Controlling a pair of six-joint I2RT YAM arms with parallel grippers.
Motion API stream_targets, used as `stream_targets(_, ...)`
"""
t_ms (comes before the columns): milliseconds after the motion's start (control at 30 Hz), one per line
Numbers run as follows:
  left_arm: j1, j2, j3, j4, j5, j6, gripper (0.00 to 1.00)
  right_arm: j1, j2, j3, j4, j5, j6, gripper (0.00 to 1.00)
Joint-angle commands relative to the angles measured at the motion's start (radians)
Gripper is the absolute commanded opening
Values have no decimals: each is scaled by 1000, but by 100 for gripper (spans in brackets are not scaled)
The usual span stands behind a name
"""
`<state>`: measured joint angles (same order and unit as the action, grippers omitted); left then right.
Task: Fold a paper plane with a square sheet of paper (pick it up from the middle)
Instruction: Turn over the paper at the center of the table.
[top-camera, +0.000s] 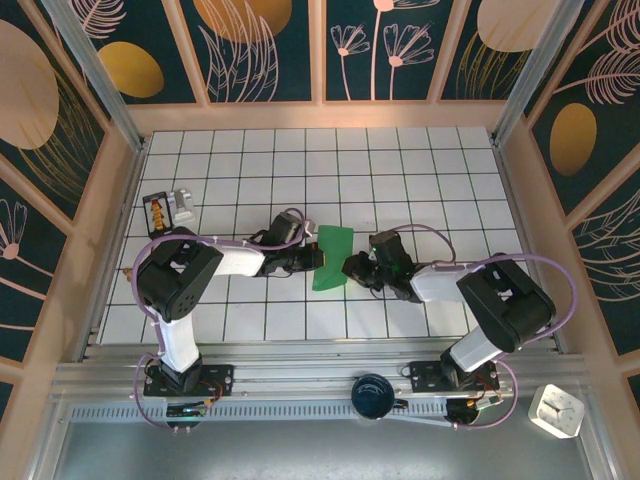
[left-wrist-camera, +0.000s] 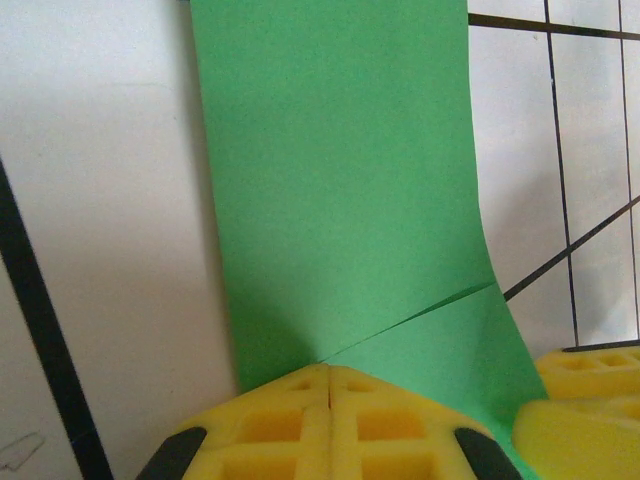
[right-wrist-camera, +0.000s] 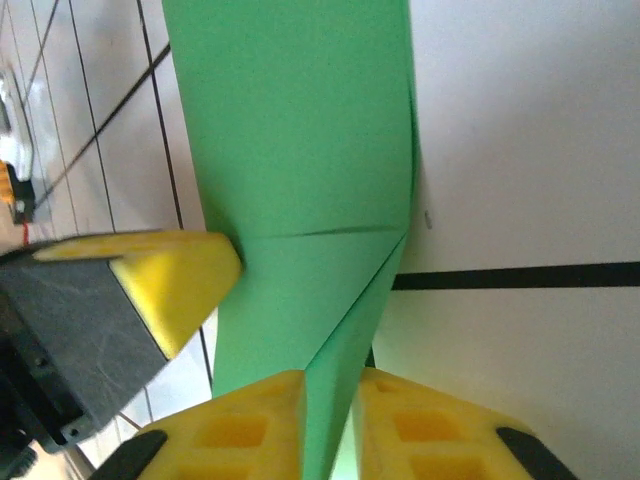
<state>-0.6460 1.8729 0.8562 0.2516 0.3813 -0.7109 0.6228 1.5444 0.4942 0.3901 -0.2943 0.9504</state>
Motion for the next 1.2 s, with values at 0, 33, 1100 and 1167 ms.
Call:
stream_targets(0, 4, 39, -18, -90, -44, 26, 0, -13, 14, -9, 39, -7, 17, 14)
stream_targets(33, 5, 37, -15, -91, -44, 27, 0, -12, 14, -8, 37, -5, 20, 12)
stream_targets(1100, -382, -336, -244, 175, -417, 558, 55, -70, -36, 87, -103, -226, 201, 0)
stream_targets(1167, -389, -318, -234, 174, -439, 566, 55, -70, -31, 87, -96, -230, 206, 0)
